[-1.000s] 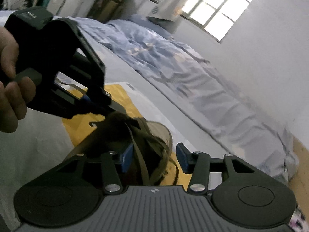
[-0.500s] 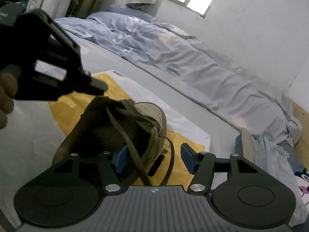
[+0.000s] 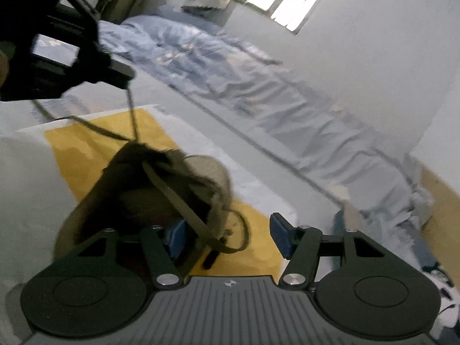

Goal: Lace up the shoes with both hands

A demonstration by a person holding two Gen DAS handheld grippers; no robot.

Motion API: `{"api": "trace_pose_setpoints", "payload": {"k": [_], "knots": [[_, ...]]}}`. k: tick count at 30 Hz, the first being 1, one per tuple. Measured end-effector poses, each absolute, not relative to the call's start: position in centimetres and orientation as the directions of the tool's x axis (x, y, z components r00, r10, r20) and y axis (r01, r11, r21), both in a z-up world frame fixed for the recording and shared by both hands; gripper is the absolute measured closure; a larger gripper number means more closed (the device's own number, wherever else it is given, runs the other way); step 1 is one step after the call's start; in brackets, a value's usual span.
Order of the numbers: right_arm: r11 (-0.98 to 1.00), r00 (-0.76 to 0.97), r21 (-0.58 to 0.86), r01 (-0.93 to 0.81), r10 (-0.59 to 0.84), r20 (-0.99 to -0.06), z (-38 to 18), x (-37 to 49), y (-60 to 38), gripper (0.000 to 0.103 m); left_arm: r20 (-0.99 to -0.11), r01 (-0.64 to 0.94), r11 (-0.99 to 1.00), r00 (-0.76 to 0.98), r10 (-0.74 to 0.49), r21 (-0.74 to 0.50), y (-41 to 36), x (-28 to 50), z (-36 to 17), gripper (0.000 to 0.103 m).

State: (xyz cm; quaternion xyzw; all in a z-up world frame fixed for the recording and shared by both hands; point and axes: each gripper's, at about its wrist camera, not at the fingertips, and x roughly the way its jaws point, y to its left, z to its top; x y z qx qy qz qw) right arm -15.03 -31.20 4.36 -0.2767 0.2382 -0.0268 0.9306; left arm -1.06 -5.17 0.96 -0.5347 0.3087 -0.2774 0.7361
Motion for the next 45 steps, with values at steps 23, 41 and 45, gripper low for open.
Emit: {"api": "trace_pose_setpoints", "payload": {"k": [23, 41, 45], "knots": [[0.922, 0.903, -0.387, -0.004, -0.163, -0.398, 4.9, -14.7, -33.5, 0.037, -0.132, 0.032, 0.277, 0.822, -0.554, -0.960, 1.7, -3.7, 2.4, 0.103], [0.935, 0.905, -0.354, -0.001, -0.150, -0.398, 4.8, -14.8, -33.9, 0.035, -0.300, -0.159, 0.298, 0.799, -0.522, -0.941, 2.8, -6.7, -0.1, 0.103], [0.938, 0.907, -0.345, -0.012, -0.135, -0.399, 4.8, -15.0, -33.9, 0.035, -0.345, -0.207, 0.305, 0.782, -0.520, -0.930, 2.6, -6.1, -1.3, 0.103]]}}
